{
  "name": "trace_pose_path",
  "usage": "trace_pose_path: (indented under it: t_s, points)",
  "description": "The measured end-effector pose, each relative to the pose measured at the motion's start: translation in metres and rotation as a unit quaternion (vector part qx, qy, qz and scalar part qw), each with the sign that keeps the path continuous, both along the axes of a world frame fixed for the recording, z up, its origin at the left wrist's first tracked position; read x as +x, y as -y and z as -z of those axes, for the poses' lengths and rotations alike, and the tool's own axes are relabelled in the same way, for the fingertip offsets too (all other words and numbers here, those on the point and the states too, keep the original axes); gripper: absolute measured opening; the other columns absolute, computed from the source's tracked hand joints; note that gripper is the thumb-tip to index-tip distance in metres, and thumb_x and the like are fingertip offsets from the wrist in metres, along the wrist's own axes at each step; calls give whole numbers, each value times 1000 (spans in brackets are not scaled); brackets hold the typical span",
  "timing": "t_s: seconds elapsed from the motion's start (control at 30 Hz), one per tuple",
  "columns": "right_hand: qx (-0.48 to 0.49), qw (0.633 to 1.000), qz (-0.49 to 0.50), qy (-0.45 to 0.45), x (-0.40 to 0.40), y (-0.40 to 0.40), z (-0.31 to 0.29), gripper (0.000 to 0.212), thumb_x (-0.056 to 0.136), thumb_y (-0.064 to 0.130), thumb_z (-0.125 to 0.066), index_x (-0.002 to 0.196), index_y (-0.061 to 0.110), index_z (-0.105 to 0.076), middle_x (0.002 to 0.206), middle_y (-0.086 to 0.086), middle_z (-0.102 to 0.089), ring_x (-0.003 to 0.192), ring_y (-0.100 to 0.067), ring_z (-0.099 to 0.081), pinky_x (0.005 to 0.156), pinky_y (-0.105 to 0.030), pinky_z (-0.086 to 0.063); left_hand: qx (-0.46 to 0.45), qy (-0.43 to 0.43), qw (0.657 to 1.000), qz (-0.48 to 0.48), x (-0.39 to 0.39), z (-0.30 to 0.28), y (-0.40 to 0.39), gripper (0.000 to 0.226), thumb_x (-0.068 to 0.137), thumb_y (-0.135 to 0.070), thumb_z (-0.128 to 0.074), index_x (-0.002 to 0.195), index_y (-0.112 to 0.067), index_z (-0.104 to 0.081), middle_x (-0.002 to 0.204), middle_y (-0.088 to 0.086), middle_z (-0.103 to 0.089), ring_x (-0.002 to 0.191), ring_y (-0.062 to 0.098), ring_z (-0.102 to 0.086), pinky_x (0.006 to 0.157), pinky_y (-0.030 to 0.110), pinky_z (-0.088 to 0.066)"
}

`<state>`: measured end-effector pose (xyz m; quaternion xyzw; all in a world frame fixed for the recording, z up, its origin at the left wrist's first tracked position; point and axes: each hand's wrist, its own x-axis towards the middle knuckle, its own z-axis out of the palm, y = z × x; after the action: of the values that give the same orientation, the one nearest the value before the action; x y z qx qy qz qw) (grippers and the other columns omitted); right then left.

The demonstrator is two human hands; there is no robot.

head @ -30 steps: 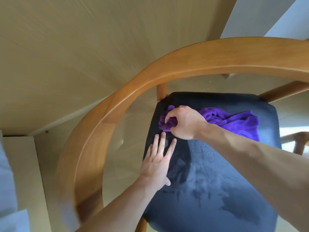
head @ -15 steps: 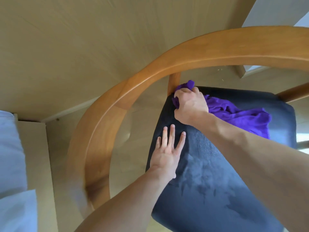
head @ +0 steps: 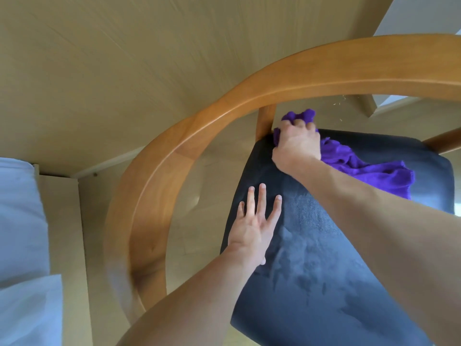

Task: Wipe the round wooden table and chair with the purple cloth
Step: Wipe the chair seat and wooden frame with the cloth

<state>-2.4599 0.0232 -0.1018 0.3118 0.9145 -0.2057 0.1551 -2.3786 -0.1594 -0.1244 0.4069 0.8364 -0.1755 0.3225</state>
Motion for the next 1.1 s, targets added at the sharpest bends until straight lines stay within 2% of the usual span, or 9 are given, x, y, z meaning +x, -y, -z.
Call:
trace_pose_path:
  t_s: [0.1, 0.23, 0.33, 0.43, 0.53, 0.63, 0.73, 0.9, 1.1]
  points:
    - [21, 993, -119, -20, 8, 23, -3, 45, 87, 12, -67, 131, 17, -57, 129, -10, -58, 125, -34, -46, 102, -42, -39, -14, 0, 1000, -3, 1, -4, -4, 166, 52, -41, -101, 152, -17, 28, 156, 27, 39, 151, 50, 19, 124, 56, -14]
    - [-125, 959, -252, -41, 38, 19, -10, 31, 85, 11, -67, 111, 27, -68, 109, 3, -64, 108, -23, -53, 85, -32, -41, -24, -1, 1000, -10, 0, -8, -8, 165, 52, -40, -101, 157, -18, 24, 160, 26, 31, 151, 50, 21, 126, 56, -15]
    - [-227, 959, -153, -73, 35, -4, -15, 34, 81, 8, -65, 108, 28, -72, 102, 3, -64, 100, -23, -60, 77, -29, -45, -34, -17, 999, -2, 4, -9, -9, 166, 52, -38, -102, 156, -14, 25, 159, 30, 33, 151, 51, 18, 125, 56, -17]
    - [-134, 973, -54, -178, 22, -14, -8, 47, 82, 5, -65, 127, 18, -65, 123, -8, -63, 114, -32, -53, 91, -35, -44, -26, -32, 999, 16, 2, -8, -5, 166, 52, -45, -100, 157, -13, 24, 159, 32, 32, 152, 52, 16, 127, 53, -14]
    - [-79, 985, -125, -91, 21, 10, 6, 54, 88, 8, -65, 140, 15, -53, 140, -10, -53, 124, -38, -45, 104, -43, -40, -15, -42, 998, 37, -1, -3, 1, 168, 52, -55, -97, 155, -13, 29, 160, 33, 29, 152, 52, 13, 126, 51, -10]
    - [-49, 973, -219, -61, 23, 27, 10, 49, 86, 7, -67, 132, 20, -58, 132, -6, -57, 120, -34, -46, 95, -39, -40, -13, -40, 998, 39, -3, -1, 1, 171, 51, -58, -96, 150, -13, 36, 162, 32, 24, 152, 52, 13, 126, 50, -11]
    - [-176, 951, -253, -32, 16, 9, -6, 37, 83, 9, -66, 115, 27, -70, 111, 0, -64, 106, -24, -56, 81, -31, -46, -9, -34, 999, 33, -5, -3, -1, 170, 52, -58, -95, 152, -13, 35, 160, 32, 30, 152, 51, 15, 126, 50, -10]
    - [-138, 971, -106, -165, 7, -8, -15, 43, 86, 12, -65, 129, 20, -62, 122, -6, -61, 110, -28, -53, 84, -32, -41, -9, -40, 998, 37, -2, -1, -1, 170, 53, -55, -96, 153, -10, 33, 156, 36, 34, 151, 55, 15, 127, 53, -11]
    - [-2, 974, -223, 25, 23, 41, 0, 65, 89, 23, -70, 146, 22, -40, 151, -3, -33, 132, -36, -35, 108, -47, -36, -16, -15, 999, 41, -4, 4, -4, 165, 55, -50, -98, 155, -9, 27, 160, 35, 23, 150, 57, 13, 125, 55, -8]
